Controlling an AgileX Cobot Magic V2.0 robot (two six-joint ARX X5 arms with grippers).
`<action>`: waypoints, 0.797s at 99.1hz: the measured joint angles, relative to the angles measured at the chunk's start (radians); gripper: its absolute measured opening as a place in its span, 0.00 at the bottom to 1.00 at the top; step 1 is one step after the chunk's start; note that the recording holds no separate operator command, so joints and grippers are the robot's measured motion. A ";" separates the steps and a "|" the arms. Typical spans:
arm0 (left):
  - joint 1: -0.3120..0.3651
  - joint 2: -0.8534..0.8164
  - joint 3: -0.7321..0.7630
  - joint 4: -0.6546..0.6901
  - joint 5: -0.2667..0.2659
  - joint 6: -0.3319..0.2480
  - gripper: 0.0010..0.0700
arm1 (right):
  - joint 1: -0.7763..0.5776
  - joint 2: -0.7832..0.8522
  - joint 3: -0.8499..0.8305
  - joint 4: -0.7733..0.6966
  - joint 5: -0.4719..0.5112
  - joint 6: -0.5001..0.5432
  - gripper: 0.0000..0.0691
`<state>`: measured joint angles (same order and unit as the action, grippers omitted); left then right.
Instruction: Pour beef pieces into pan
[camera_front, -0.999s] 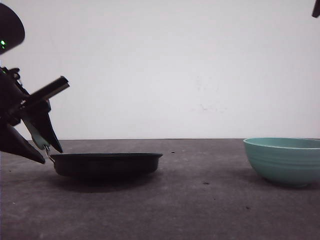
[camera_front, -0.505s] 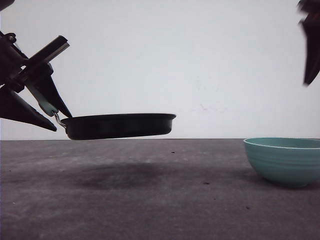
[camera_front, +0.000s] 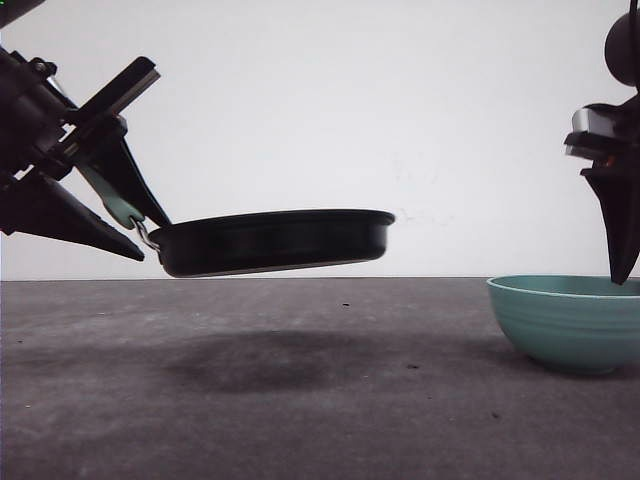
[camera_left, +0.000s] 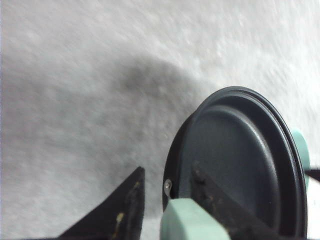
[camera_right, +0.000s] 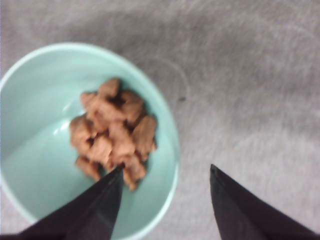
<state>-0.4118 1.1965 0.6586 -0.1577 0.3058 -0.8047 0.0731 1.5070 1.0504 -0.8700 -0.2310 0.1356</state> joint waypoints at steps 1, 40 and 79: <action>-0.003 0.000 0.000 0.000 0.000 0.000 0.18 | 0.000 0.002 0.000 0.002 0.000 0.000 0.47; -0.054 0.000 0.000 0.002 -0.027 0.000 0.18 | 0.000 0.067 0.000 0.036 0.000 0.003 0.29; -0.055 0.000 0.000 0.002 -0.042 0.000 0.18 | -0.004 0.068 0.000 0.056 0.000 0.004 0.25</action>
<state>-0.4664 1.1965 0.6586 -0.1558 0.2642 -0.8051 0.0689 1.5745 1.0504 -0.8135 -0.2314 0.1394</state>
